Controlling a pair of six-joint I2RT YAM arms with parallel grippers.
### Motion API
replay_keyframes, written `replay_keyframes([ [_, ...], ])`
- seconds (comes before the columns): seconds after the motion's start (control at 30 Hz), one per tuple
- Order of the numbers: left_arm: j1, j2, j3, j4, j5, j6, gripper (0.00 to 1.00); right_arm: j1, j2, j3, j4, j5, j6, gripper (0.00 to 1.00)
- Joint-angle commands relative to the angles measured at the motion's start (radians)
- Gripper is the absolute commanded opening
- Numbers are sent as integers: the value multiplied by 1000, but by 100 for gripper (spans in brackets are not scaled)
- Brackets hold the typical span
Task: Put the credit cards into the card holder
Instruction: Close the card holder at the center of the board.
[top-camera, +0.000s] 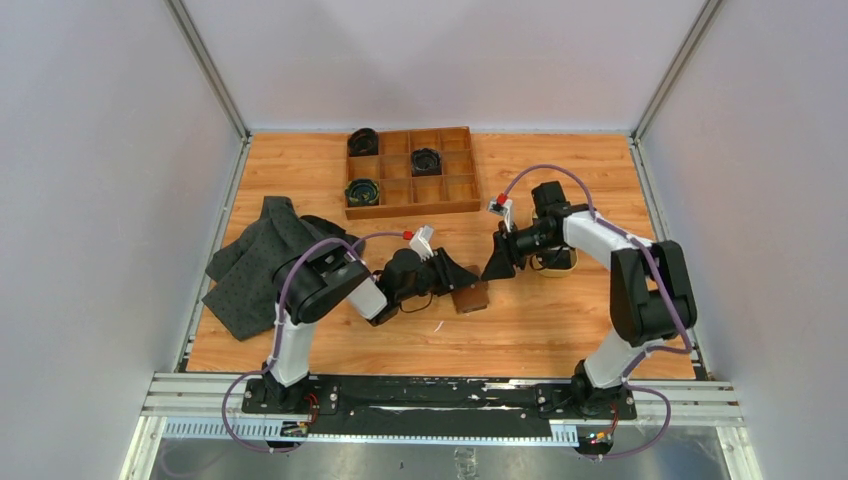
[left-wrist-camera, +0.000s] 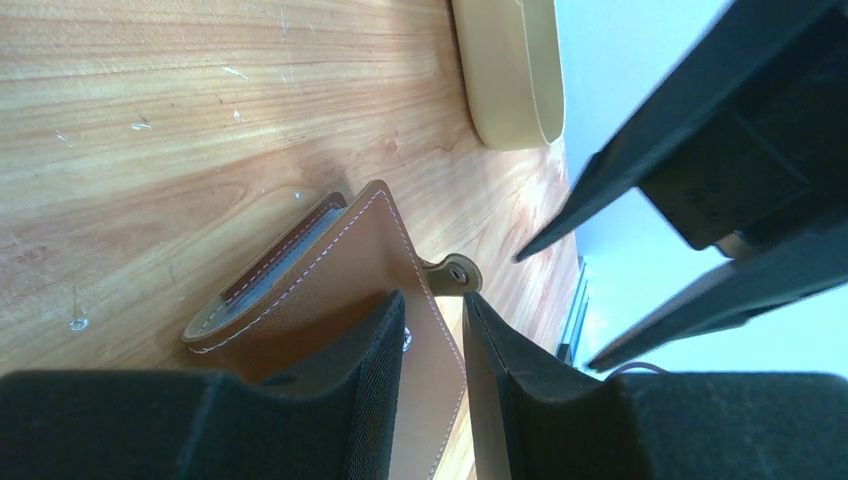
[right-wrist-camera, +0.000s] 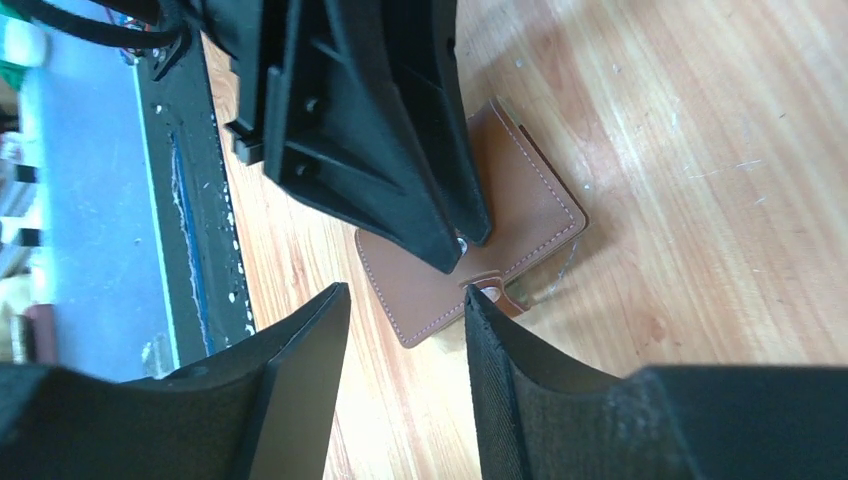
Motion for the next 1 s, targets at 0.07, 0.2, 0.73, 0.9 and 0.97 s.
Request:
replay_keyframes([
  [0.07, 13, -25, -31, -82, -13, 32, 36, 3, -210, 16, -93, 117, -149, 51],
  [0.2, 15, -91, -35, -70, -7, 47, 37, 5, -376, -11, -94, 185, -195, 50],
  [0.73, 15, -551, -160, -514, -185, 365, 40, 192, -298, -48, 44, 535, 68, 48],
  [0.9, 1, -436, -120, -515, -172, 363, 40, 238, -199, -8, 55, 701, 168, 47],
  [0.97, -9, -383, -90, -515, -182, 365, 42, 239, -170, 2, 58, 725, 202, 47],
])
